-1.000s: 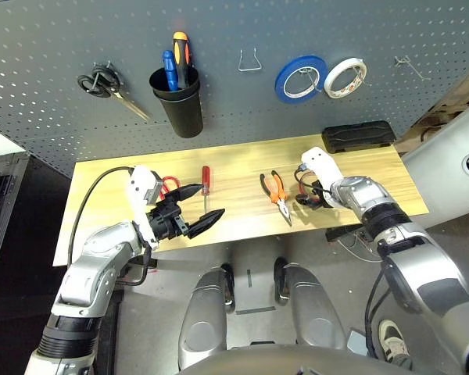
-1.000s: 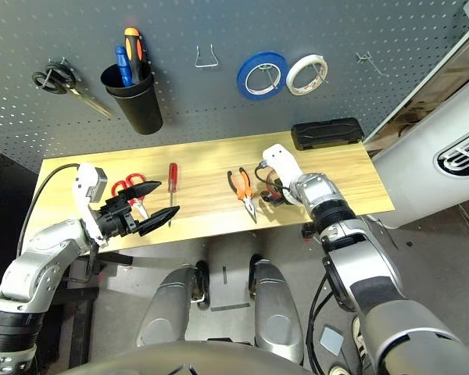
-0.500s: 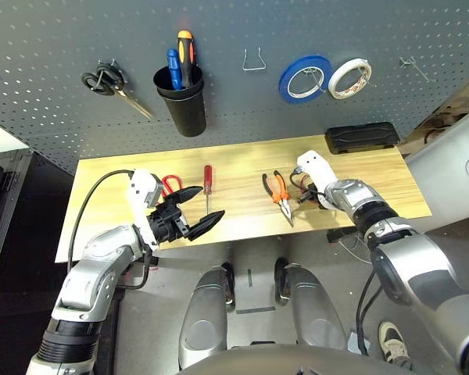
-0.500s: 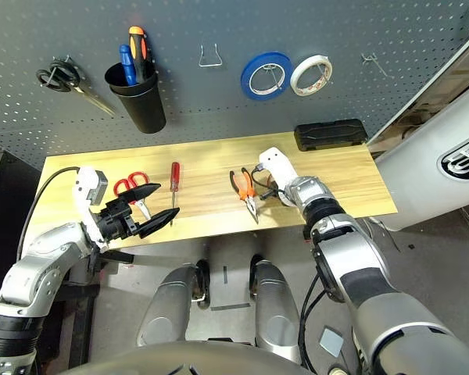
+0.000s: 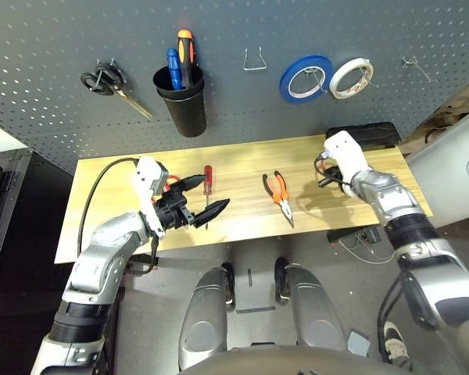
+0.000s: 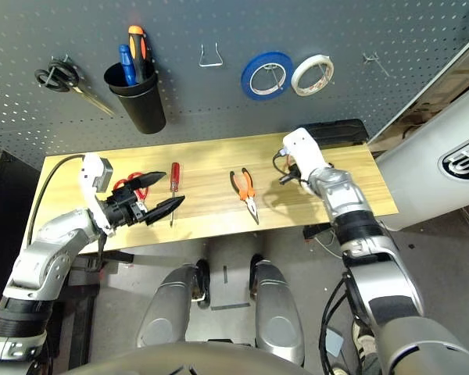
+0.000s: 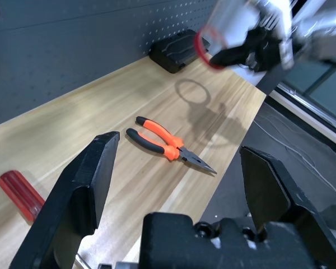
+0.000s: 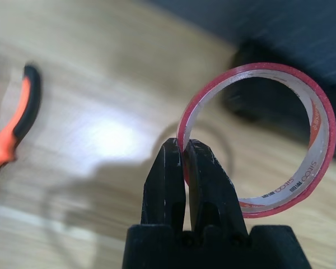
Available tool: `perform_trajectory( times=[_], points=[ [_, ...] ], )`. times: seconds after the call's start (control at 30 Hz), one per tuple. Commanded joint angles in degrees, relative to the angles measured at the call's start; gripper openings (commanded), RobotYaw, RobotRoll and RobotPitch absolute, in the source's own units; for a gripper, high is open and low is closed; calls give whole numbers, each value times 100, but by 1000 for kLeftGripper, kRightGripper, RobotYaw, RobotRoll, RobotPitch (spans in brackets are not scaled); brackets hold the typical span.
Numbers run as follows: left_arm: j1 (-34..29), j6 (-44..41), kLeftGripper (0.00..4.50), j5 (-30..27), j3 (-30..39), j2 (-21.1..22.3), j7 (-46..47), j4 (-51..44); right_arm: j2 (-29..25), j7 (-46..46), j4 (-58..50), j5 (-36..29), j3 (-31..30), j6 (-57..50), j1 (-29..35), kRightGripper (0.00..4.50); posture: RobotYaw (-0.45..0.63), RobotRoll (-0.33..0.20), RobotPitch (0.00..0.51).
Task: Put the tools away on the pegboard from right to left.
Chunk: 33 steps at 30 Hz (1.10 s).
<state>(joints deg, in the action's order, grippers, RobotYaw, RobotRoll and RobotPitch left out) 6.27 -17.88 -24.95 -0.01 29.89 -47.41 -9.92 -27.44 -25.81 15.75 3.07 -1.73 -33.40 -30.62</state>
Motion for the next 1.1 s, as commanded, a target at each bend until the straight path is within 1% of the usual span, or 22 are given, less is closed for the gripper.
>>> perform_trajectory(
  times=[0.03, 0.13, 0.37, 0.63, 0.87, 1.0, 1.07, 1.1],
  points=[
    [24, 113, 4500, 149, -120, 77, -141, 1, -344, -186, -534, -92, 174, -227, 179, 36, -48, 0, 148],
    [171, 120, 4500, 88, -54, 54, -129, -65, -586, -297, -870, -185, 299, -233, 170, 36, -58, 0, 125],
    [522, 291, 4500, -114, 290, -58, -14, -183, -872, -424, -1279, -372, 515, -151, 87, 36, -62, 0, 113],
    [854, 23, 4500, -383, 573, 170, -29, -418, -988, -359, -1419, -548, 903, 173, -70, 36, -66, 0, 108],
    [1014, -72, 4500, -432, 607, 242, -72, -383, -1056, -69, -971, -469, 1076, 499, -169, 36, -71, 0, 114],
    [1036, -95, 4500, -438, 589, 234, -67, -383, -1076, 56, -694, -443, 1054, 694, -272, 36, -71, 0, 114],
    [1018, -121, 4500, -453, 586, 235, -51, -421, -1098, 134, -522, -424, 1069, 804, -350, 36, -65, 0, 119],
    [1008, -138, 4500, -450, 574, 238, -48, -422, -1105, 203, -251, -414, 1095, 861, -480, 36, -65, 0, 119]
  ],
)
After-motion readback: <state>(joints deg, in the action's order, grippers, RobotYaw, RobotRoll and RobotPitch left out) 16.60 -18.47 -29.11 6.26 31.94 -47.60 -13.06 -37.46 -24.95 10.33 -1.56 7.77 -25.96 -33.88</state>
